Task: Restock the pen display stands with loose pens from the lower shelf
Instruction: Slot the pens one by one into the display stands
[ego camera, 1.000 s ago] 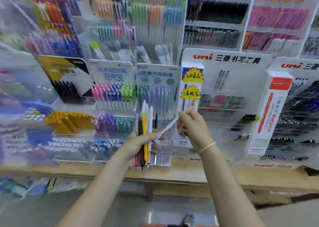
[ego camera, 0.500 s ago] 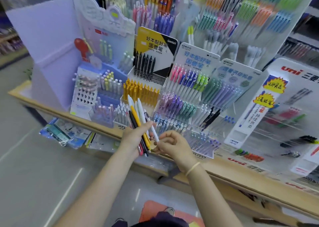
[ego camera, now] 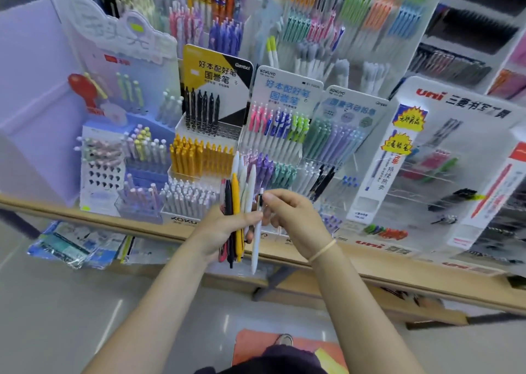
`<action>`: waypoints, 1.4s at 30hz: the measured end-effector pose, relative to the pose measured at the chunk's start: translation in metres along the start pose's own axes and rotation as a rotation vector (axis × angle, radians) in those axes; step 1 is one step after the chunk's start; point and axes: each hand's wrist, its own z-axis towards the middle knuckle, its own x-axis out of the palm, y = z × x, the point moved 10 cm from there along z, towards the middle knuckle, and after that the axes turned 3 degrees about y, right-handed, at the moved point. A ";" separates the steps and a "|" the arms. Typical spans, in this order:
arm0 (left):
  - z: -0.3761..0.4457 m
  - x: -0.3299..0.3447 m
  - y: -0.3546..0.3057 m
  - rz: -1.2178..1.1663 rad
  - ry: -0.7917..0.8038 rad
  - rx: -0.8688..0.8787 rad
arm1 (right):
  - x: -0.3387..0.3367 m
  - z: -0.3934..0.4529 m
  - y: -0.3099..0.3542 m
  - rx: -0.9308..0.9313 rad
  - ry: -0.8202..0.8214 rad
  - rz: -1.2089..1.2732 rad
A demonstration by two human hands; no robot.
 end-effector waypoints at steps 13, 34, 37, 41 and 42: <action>0.111 0.136 0.049 0.060 -0.042 -0.121 | -0.242 -0.012 0.014 -0.219 -0.376 0.030; 0.222 0.296 0.125 0.034 -0.132 -0.237 | -0.453 0.047 -0.030 -0.295 -0.488 -0.298; 0.224 0.297 0.124 0.031 -0.104 -0.232 | -0.447 0.055 -0.032 -0.294 -0.460 -0.384; 0.226 0.299 0.124 0.001 -0.064 -0.215 | -0.434 0.065 -0.034 -0.286 -0.391 -0.529; 0.226 0.300 0.124 -0.008 -0.054 -0.213 | -0.433 0.066 -0.033 -0.287 -0.385 -0.542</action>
